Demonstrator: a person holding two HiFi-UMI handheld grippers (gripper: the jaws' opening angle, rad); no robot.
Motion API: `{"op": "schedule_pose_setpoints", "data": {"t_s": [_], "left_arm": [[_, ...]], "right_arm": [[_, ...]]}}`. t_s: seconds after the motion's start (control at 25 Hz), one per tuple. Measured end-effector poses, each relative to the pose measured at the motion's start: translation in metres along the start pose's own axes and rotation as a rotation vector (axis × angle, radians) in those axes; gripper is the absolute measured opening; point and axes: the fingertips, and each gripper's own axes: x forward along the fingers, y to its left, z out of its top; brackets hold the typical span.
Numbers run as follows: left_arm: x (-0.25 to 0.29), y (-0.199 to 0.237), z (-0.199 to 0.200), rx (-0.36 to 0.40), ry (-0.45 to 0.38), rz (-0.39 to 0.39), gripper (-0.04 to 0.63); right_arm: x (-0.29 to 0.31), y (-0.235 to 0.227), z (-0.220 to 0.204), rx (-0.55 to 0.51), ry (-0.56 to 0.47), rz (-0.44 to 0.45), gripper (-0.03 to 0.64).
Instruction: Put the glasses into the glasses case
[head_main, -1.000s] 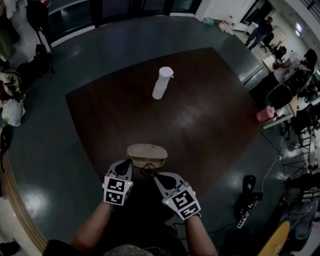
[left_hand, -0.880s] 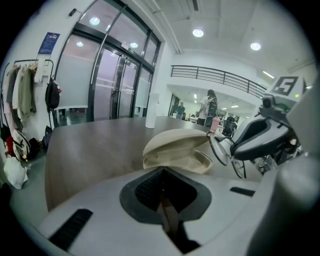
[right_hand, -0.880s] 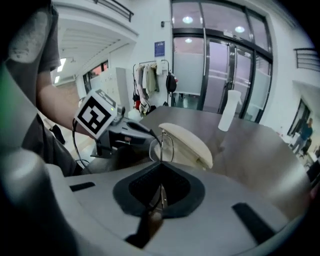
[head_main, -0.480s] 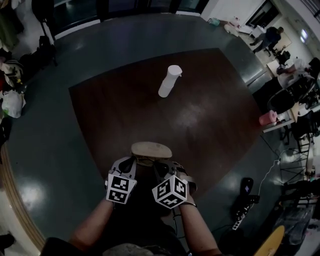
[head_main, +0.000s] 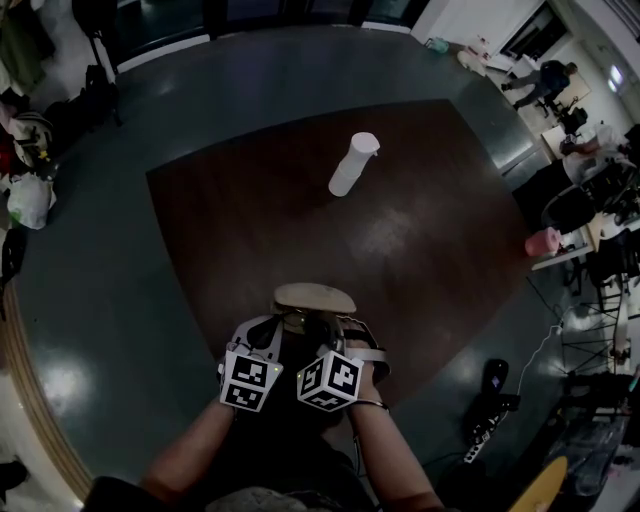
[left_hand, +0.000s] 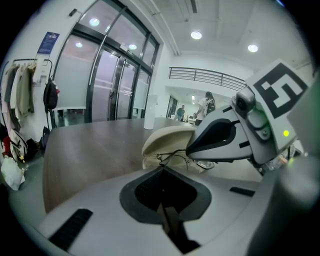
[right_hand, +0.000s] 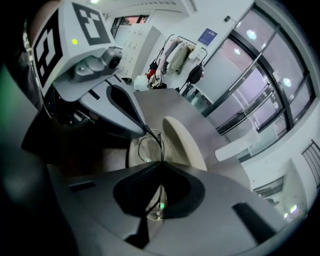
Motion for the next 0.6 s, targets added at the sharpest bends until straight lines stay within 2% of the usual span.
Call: {"op": "schedule_pose_setpoints", "data": {"t_s": [0.12,0.4,0.6], "left_arm": [[0.001,0.001,0.000,0.005,-0.002,-0.005,0.006],[0.000,0.000,-0.001,0.005,0.002,-0.016,0.006],[-0.002,-0.002,0.000,0.006,0.005,-0.019,0.006]], "right_arm": [[0.005,-0.004,0.004,-0.025,-0.002,-0.014,-0.011],[0.019,0.007,0.005,-0.106,0.012,0.051,-0.011],[0.025,0.007,0.002,-0.107,0.029,0.067,-0.011]]}}
